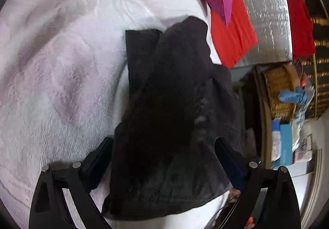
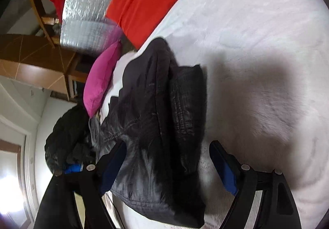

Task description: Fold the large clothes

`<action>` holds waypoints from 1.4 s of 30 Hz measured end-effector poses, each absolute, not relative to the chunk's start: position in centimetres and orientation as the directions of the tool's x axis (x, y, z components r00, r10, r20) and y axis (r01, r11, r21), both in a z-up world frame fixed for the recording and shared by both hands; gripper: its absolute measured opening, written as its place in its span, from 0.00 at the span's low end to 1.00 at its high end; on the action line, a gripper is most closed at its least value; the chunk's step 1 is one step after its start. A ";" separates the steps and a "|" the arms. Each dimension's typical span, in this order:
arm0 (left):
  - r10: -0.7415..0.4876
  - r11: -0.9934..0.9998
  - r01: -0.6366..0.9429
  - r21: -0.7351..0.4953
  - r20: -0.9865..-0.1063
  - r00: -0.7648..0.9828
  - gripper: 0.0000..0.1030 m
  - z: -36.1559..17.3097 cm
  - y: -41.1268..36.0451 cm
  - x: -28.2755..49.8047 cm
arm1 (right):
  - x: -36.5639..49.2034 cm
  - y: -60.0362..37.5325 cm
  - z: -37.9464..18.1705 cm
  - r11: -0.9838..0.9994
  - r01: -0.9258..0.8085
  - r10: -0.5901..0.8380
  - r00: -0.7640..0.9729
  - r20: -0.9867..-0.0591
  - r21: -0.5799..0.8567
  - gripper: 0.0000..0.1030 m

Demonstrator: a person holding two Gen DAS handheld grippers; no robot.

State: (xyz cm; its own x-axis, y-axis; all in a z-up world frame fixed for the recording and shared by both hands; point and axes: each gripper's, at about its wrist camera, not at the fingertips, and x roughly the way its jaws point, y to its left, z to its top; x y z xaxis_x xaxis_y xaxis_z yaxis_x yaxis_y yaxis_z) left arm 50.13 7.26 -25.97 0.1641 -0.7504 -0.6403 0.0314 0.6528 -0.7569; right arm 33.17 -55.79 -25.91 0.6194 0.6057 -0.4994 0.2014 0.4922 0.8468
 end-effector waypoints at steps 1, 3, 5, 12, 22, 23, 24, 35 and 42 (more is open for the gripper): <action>-0.750 0.654 0.045 -0.755 -0.641 0.163 0.96 -25.9 7.2 50.0 | 33.4 -55.7 -26.1 0.493 0.196 0.613 0.613 -0.499 0.847 0.84; -0.752 0.655 0.066 -0.753 -0.640 0.160 0.97 -25.7 6.8 50.0 | 33.9 -55.4 -26.2 0.479 0.161 0.636 0.613 -0.468 0.863 0.88; -0.753 0.654 0.071 -0.754 -0.638 0.161 0.97 -25.6 6.4 50.0 | 34.6 -54.7 -25.9 0.461 0.112 0.674 0.601 -0.429 0.880 0.91; -0.769 0.635 0.126 -0.762 -0.608 0.196 0.97 -24.8 5.0 50.1 | 37.0 -51.5 -25.5 0.484 0.060 0.710 0.555 -0.432 0.873 0.94; -0.745 0.659 0.125 -0.741 -0.622 0.240 0.96 -25.5 3.7 50.5 | 38.6 -48.1 -26.0 0.576 0.123 0.623 0.574 -0.532 0.808 0.66; -0.748 0.656 0.134 -0.743 -0.616 0.248 0.95 -25.4 4.0 50.3 | 38.6 -48.2 -26.1 0.555 0.137 0.627 0.579 -0.521 0.820 0.56; -0.746 0.659 0.146 -0.738 -0.615 0.255 0.93 -25.1 3.9 50.1 | 38.5 -48.1 -26.0 0.540 0.142 0.634 0.580 -0.512 0.830 0.51; -0.762 0.628 0.103 -0.771 -0.583 0.282 0.22 -24.3 5.9 49.8 | 37.6 -45.8 -20.8 0.616 0.104 0.573 0.621 -0.535 0.781 0.36; -0.780 0.612 0.188 -0.768 -0.548 0.300 0.22 -20.6 4.3 48.0 | 35.8 -45.7 -18.3 0.630 0.097 0.542 0.656 -0.525 0.771 0.34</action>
